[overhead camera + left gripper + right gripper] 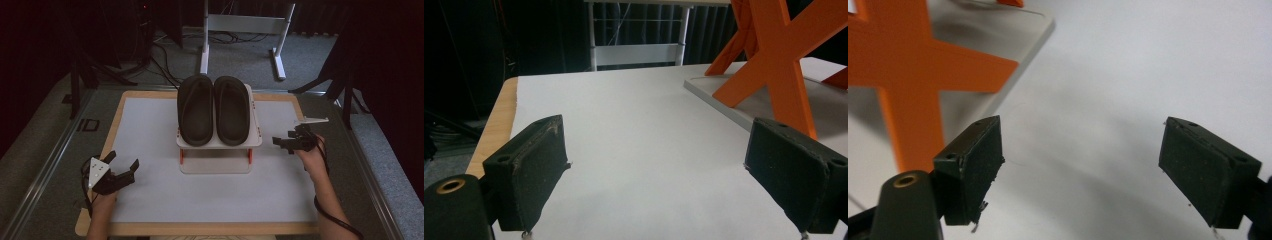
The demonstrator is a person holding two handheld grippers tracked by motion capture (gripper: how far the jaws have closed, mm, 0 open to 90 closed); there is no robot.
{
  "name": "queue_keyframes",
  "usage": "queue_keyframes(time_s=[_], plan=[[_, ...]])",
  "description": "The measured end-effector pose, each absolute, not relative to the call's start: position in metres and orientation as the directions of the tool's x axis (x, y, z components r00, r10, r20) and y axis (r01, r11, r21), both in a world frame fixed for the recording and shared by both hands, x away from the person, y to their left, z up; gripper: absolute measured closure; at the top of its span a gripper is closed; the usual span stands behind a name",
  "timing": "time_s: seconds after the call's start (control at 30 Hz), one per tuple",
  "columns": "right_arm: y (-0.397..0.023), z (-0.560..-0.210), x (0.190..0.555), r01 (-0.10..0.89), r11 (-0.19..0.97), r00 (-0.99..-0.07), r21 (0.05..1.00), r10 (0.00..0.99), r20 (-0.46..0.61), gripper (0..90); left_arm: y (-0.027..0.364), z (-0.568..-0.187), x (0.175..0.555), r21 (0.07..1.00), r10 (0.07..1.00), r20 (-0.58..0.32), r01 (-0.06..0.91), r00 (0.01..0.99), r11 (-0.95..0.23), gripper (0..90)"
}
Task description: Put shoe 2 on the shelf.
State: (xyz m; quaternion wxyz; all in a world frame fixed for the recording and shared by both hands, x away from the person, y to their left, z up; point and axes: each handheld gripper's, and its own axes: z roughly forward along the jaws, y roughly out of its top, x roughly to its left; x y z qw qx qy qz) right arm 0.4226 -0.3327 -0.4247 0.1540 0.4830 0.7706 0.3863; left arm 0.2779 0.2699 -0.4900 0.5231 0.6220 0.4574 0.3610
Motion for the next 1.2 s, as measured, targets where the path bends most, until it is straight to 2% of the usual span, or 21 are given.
queue_keyframes(time_s=[0.17,0.43,0.67,0.93,1.2], plan=[[-0.341,-0.437,0.416,0.615,0.219,-0.451,0.758,0.886,0.109,13.6,0.270,-0.490,0.278,0.981,0.947,-0.030,0.191,0.321,-0.034,9.6],[-0.356,-0.457,0.401,0.618,0.151,-0.322,0.771,0.944,0.074,12.0,0.270,-0.490,0.278,0.981,0.947,-0.030,0.191,0.320,-0.033,9.6],[-0.360,-0.466,0.385,0.594,0.151,-0.238,0.791,0.971,-0.006,12.1,0.270,-0.490,0.278,0.981,0.947,-0.030,0.192,0.320,-0.034,9.6],[-0.361,-0.474,0.371,0.577,0.156,-0.185,0.801,0.981,-0.057,13.0,0.270,-0.490,0.278,0.981,0.947,-0.029,0.192,0.320,-0.035,9.6],[-0.368,-0.478,0.368,0.578,0.104,-0.163,0.809,0.987,-0.010,13.4,0.270,-0.490,0.278,0.981,0.946,-0.029,0.192,0.322,-0.036,9.6]])
